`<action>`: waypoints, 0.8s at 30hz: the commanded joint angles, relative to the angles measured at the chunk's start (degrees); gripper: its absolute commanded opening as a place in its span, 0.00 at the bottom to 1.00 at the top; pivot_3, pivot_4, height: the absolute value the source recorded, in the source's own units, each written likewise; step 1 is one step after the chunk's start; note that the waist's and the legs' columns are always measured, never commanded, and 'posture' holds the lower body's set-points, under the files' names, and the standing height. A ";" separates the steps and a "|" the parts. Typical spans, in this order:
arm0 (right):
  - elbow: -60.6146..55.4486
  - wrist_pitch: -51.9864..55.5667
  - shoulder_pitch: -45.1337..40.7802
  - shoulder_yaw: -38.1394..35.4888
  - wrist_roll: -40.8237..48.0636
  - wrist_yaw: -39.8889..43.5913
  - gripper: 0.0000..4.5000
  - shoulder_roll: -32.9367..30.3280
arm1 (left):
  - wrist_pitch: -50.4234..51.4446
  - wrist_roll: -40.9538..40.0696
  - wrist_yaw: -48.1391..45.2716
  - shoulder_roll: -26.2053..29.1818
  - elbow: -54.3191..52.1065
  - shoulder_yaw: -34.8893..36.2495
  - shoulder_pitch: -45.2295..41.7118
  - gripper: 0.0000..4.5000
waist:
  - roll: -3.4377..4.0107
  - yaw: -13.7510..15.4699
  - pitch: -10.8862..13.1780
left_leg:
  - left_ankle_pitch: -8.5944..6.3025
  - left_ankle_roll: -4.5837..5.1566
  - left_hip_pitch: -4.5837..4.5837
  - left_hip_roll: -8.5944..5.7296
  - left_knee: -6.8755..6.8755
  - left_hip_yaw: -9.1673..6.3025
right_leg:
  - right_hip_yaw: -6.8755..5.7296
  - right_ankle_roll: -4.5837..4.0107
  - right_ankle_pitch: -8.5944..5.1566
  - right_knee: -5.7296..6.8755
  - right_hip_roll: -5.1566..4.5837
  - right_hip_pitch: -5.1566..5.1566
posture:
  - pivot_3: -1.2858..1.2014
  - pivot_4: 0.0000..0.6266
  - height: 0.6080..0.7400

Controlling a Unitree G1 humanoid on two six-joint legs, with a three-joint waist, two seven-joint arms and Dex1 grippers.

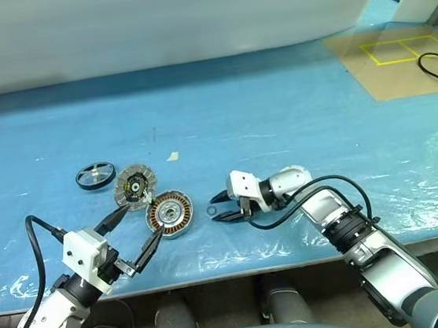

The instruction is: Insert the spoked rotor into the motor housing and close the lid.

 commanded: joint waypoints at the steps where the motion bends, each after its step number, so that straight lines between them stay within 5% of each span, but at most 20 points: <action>1: 1.22 0.46 0.71 0.45 -1.00 -0.28 0.15 -0.26 | -1.01 -0.06 0.00 0.15 -1.63 1.05 0.02 1.00 | 0.00 -0.01 0.00 | 0.00 0.00 0.01 0.00 0.00 0.00 | 0.00 0.00 0.00 0.01 0.00 0.01 | 0.52 0.24 1.00; 24: -5.21 10.74 -10.39 -4.43 10.30 4.89 0.15 5.94 | -4.83 -1.42 0.08 -3.45 -4.47 5.71 11.61 1.00 | -0.02 -0.14 0.02 | 0.00 0.00 -0.08 0.02 -0.11 0.01 | -0.03 0.00 0.00 -0.11 0.01 -0.07 | 0.52 0.24 1.00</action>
